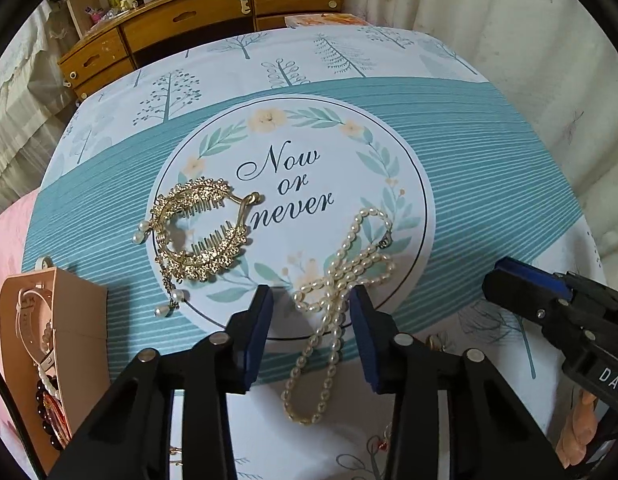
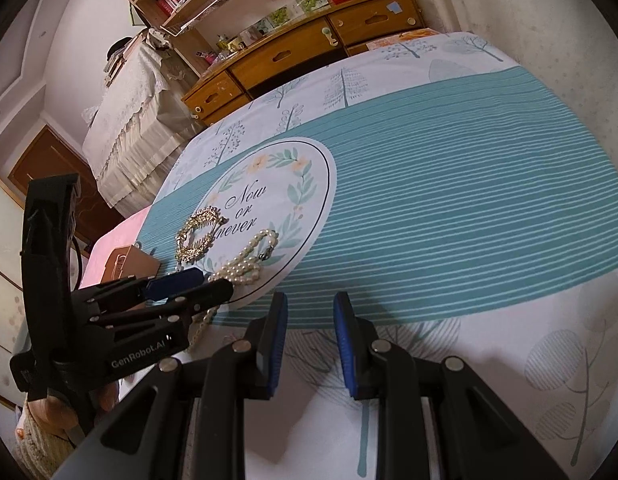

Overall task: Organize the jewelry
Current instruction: 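Grasp the pearl necklace with the left tool while the right tool approaches the flower clip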

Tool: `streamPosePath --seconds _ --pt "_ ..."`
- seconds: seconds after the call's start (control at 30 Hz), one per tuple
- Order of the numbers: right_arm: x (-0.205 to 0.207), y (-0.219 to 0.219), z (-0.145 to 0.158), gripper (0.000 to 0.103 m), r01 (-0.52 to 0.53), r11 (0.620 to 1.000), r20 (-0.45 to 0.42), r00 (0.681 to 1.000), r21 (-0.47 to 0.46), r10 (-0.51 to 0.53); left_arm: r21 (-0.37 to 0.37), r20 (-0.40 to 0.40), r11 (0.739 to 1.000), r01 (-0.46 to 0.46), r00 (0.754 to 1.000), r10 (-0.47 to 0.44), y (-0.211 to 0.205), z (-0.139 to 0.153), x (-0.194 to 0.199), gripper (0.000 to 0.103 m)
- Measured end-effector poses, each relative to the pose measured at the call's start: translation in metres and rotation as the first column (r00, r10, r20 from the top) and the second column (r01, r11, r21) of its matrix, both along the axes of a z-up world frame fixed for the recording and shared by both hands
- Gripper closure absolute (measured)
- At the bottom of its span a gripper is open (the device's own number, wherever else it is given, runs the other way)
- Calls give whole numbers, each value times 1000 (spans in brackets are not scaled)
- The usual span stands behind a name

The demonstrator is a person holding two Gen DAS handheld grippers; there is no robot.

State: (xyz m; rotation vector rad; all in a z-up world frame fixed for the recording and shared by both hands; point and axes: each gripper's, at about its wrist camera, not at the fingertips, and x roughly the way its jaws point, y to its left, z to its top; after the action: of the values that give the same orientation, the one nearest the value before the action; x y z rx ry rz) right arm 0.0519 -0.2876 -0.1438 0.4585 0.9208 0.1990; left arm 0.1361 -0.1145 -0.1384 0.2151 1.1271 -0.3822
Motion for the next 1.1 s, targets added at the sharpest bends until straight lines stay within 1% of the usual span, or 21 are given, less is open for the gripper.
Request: streamPosePath --seconds 0.03,0.07,0.13,0.23,0.33,0.43,0.53,0.6,0.73,0.87,0.9,0.97,1.1 --pt "1 0 -1 79 -1 1000 -2 1000 2 1 -2 3 1000 -5 1000 5 1 1 0 84" --pt "1 0 -1 79 -3 1000 -3 1000 3 3 -4 1 1000 -7 1000 7 1 1 0 92" --pt "2 0 -2 79 -12 1000 -2 1000 9 12 -13 -4 1000 -19 1000 19 4 1 -1 95" --pt "2 3 -1 79 -35 999 8 999 13 35 -39 -5 998 -48 999 48 13 1 -3 96" --pt "2 9 0 79 -85 996 12 996 19 85 -73 -2 994 -78 997 78 23 5 -7 99" --pt "0 20 1 79 -149 989 11 989 15 149 -102 9 990 -94 995 96 31 14 -13 99" --pt "-1 34 1 79 -207 978 4 978 -15 207 -128 26 988 -91 995 95 36 26 -22 99" --pt "-3 40 0 76 -226 974 1 974 -30 226 -143 43 986 -84 995 91 38 34 -26 99" --pt "-7 45 1 75 -237 970 8 971 -62 238 -165 65 984 -69 995 81 42 44 -33 99" --pt "-8 50 1 75 -254 964 7 967 -82 255 -176 39 983 -47 998 54 43 40 -33 99" --pt "-8 52 1 75 -264 961 6 964 -83 265 -176 30 983 -41 998 47 44 37 -33 97" --pt "-9 57 1 75 -283 955 9 959 -92 285 -170 12 985 -23 1000 26 42 30 -34 88" --pt "-11 65 1 75 -314 942 16 948 -115 318 -156 -17 988 -19 1000 17 39 14 -27 85"
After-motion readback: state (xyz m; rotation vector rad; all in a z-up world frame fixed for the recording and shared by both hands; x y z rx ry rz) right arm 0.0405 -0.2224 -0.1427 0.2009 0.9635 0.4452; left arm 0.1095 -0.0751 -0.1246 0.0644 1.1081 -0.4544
